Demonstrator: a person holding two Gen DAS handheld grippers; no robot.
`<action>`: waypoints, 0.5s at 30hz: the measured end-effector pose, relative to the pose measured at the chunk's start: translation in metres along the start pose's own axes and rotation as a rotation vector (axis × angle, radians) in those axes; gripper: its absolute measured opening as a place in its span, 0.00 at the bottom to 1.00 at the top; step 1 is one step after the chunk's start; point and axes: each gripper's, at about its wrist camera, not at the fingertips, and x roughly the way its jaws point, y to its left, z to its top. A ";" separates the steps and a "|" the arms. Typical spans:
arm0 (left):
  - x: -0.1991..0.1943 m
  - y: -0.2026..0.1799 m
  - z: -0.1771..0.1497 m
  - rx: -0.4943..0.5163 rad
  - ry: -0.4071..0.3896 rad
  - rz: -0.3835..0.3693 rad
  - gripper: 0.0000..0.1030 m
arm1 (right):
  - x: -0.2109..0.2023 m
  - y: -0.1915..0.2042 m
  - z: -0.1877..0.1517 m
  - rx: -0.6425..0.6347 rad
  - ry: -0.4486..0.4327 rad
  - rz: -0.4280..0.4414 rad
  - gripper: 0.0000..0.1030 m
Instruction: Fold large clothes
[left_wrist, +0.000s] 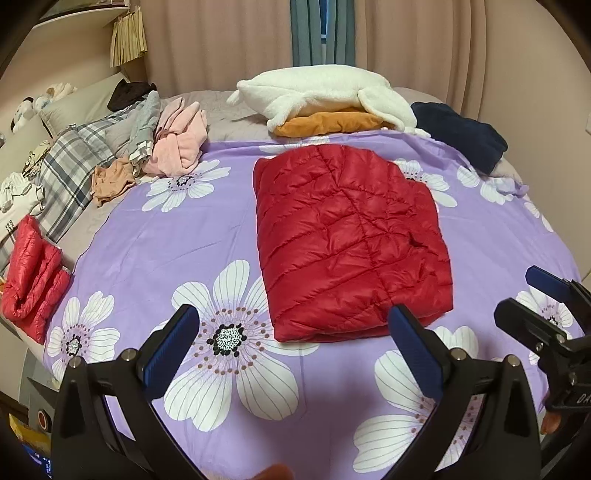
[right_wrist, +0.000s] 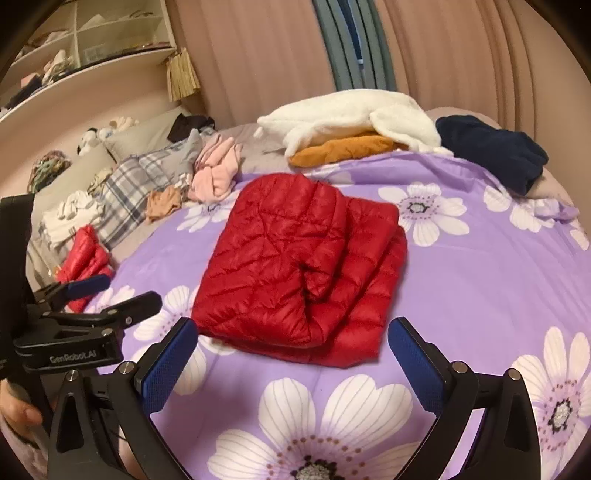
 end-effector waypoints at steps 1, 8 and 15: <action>-0.002 0.000 0.001 0.001 -0.001 0.001 0.99 | -0.002 0.001 0.000 0.002 -0.002 -0.004 0.99; -0.007 -0.003 -0.003 0.009 0.017 0.044 0.99 | -0.009 0.003 0.005 0.016 -0.018 -0.063 0.99; -0.008 0.000 -0.004 0.000 0.021 0.028 0.99 | -0.011 0.005 0.004 0.022 -0.002 -0.068 0.99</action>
